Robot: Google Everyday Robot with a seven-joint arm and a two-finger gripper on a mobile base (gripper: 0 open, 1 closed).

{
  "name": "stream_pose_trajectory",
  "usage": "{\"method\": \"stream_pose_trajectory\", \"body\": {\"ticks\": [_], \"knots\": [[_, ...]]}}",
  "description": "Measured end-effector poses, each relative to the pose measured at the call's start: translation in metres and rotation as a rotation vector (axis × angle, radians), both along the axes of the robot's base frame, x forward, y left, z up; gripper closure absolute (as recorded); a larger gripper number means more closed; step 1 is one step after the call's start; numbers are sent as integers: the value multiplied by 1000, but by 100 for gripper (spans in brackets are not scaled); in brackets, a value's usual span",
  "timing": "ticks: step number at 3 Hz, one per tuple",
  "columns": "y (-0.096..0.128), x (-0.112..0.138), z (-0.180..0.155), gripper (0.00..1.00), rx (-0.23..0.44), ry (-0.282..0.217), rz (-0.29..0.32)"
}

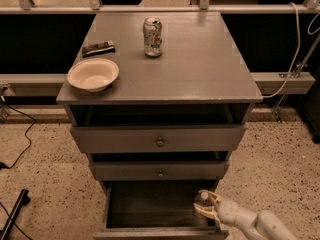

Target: Place water bottle into bottom drawer

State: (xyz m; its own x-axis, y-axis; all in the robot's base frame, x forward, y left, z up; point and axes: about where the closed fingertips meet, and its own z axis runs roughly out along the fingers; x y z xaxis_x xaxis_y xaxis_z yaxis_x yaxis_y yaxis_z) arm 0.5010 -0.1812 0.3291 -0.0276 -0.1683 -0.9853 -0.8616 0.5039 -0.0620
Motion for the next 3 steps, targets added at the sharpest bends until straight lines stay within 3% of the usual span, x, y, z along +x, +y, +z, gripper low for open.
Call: {"method": "stream_pose_trajectory", "body": {"ticks": [1,3], "knots": [[23,15,-30,100,33,2,39],[39,30,-56,100,30,19,75]]}}
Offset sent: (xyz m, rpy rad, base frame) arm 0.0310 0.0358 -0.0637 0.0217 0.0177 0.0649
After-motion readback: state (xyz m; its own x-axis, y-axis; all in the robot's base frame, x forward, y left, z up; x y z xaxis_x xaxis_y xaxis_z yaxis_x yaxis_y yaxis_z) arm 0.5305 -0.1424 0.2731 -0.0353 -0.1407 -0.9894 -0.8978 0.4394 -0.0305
